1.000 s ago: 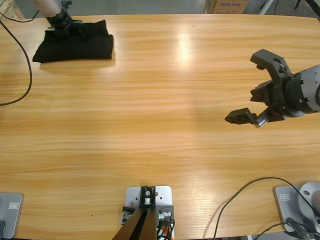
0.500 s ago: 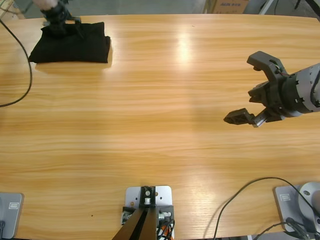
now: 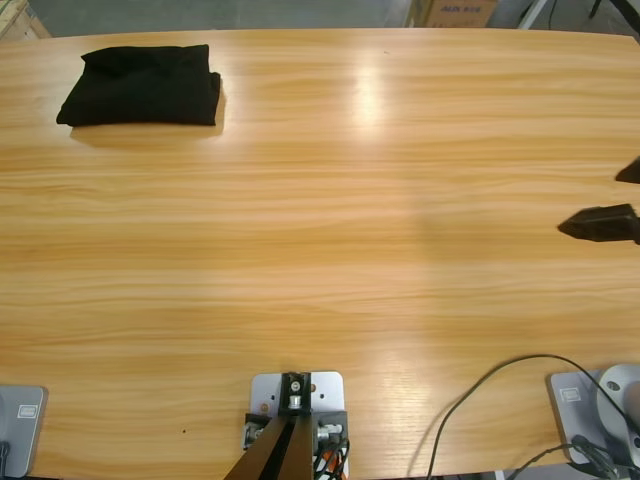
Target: Fold clothes
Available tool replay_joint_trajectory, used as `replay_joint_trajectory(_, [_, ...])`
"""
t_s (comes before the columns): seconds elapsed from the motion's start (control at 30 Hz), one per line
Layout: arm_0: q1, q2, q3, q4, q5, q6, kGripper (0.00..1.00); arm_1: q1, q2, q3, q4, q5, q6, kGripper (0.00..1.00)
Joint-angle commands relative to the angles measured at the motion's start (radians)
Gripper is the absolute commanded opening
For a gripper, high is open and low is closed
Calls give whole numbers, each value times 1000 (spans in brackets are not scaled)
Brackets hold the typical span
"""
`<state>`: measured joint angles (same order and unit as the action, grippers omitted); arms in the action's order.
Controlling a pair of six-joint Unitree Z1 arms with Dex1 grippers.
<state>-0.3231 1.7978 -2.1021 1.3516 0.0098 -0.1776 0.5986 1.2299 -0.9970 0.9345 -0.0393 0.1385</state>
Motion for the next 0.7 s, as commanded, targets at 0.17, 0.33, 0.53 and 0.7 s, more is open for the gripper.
replay_joint_trajectory(0.17, [-100,-714,1075,-301,-16,-174,996,-20,-23,-26,84,-44,-28,1000])
replay_joint_trajectory(0.33, [-142,-849,1238,-351,-42,-215,996,-20,-32,4,58,-77,-20,987])
replay_joint_trajectory(0.53, [-143,-851,1302,-454,-40,-198,1000,-20,-44,74,-22,-90,-2,943])
replay_joint_trajectory(0.7, [-143,-865,1326,-492,-42,-193,1000,-20,-15,75,-26,-94,-1,941])
